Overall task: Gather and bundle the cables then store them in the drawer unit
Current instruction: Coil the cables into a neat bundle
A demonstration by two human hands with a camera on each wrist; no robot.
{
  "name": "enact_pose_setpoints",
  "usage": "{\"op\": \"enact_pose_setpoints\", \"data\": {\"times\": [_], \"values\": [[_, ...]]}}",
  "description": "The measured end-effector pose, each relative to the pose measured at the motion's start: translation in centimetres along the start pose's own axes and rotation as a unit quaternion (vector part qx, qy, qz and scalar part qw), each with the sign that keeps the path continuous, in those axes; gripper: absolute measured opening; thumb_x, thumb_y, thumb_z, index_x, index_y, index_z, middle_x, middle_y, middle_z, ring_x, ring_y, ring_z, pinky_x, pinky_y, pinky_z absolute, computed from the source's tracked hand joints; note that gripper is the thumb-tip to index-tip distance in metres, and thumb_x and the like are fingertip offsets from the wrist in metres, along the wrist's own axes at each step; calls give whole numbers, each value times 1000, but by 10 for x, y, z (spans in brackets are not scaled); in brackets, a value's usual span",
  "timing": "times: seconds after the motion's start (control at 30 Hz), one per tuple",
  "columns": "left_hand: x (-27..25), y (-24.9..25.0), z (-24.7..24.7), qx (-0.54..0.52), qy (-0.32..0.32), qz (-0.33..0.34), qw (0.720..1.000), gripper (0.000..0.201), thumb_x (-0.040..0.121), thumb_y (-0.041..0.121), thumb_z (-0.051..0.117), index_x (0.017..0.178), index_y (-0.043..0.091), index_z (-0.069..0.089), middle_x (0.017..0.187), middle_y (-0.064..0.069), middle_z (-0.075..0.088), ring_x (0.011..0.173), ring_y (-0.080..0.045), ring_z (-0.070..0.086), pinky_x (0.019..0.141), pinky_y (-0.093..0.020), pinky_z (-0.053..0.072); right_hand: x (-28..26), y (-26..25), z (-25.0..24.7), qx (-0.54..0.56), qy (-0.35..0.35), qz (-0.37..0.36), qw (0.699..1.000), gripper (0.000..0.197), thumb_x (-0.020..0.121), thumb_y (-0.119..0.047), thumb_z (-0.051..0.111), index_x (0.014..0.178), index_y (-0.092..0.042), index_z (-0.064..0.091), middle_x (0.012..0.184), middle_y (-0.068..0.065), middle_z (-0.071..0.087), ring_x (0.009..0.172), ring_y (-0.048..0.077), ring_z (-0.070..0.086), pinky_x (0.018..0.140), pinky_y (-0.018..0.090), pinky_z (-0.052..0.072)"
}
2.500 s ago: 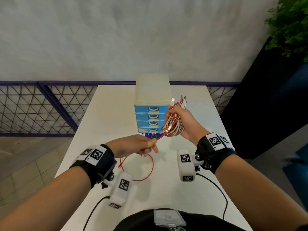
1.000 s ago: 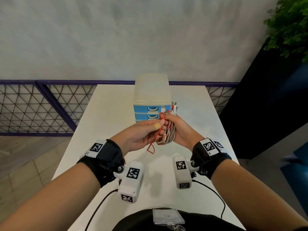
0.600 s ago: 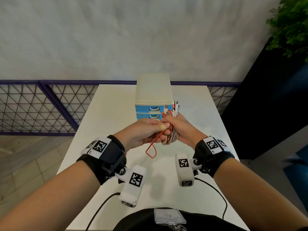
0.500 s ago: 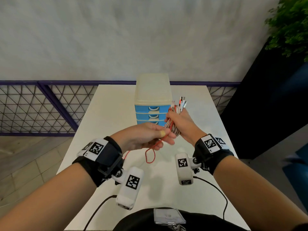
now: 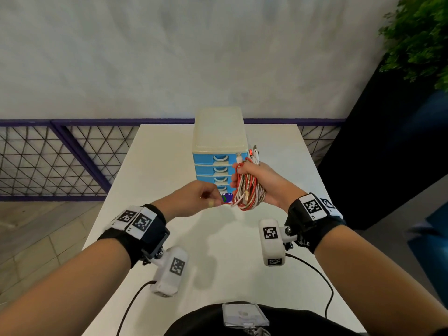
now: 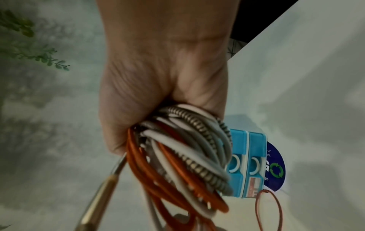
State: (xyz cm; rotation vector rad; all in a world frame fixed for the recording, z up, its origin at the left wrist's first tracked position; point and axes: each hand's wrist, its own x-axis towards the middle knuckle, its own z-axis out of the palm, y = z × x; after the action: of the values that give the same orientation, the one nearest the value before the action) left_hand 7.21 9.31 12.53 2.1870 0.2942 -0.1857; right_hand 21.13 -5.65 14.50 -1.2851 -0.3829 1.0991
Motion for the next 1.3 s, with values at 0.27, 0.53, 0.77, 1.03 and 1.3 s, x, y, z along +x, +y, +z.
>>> {"op": "enact_pose_setpoints", "data": {"times": [0.27,0.53,0.77,1.03,1.3], "values": [[6,19,5,146,140,60,977,45,69,25,82,87,19,41,73,12,57,67,-12,52,61,-22,37,-2,2,15,-170,-19,4,985,14,82,-3,57,91,-1,68,90,20,68,81,25,66,85,41,55],[10,24,8,214,155,63,962,62,66,41,82,94,26,29,69,14,47,59,-7,46,48,-23,29,-1,2,22,-341,-49,32,938,28,81,-13,60,106,0,60,86,16,66,79,24,67,86,43,55],[7,13,-20,61,97,-51,992,31,93,38,54,69,17,51,60,5,46,55,-13,41,56,-24,34,-2,-3,10,-349,-10,-29,937,12,88,-7,55,86,-18,57,69,4,63,56,11,62,56,22,54],[-4,30,1,-523,-12,-96,847,25,99,7,39,109,13,61,74,6,61,57,-6,54,52,-17,49,15,15,2,-213,69,-118,967,11,95,-19,55,103,-25,60,81,-9,71,74,1,69,71,26,54],[11,55,17,-470,41,-126,873,8,89,11,62,89,11,70,69,4,72,52,-2,62,47,-12,50,14,21,5,-16,-61,-60,996,62,94,-54,42,137,-11,50,129,18,61,113,32,63,95,43,52]]}}
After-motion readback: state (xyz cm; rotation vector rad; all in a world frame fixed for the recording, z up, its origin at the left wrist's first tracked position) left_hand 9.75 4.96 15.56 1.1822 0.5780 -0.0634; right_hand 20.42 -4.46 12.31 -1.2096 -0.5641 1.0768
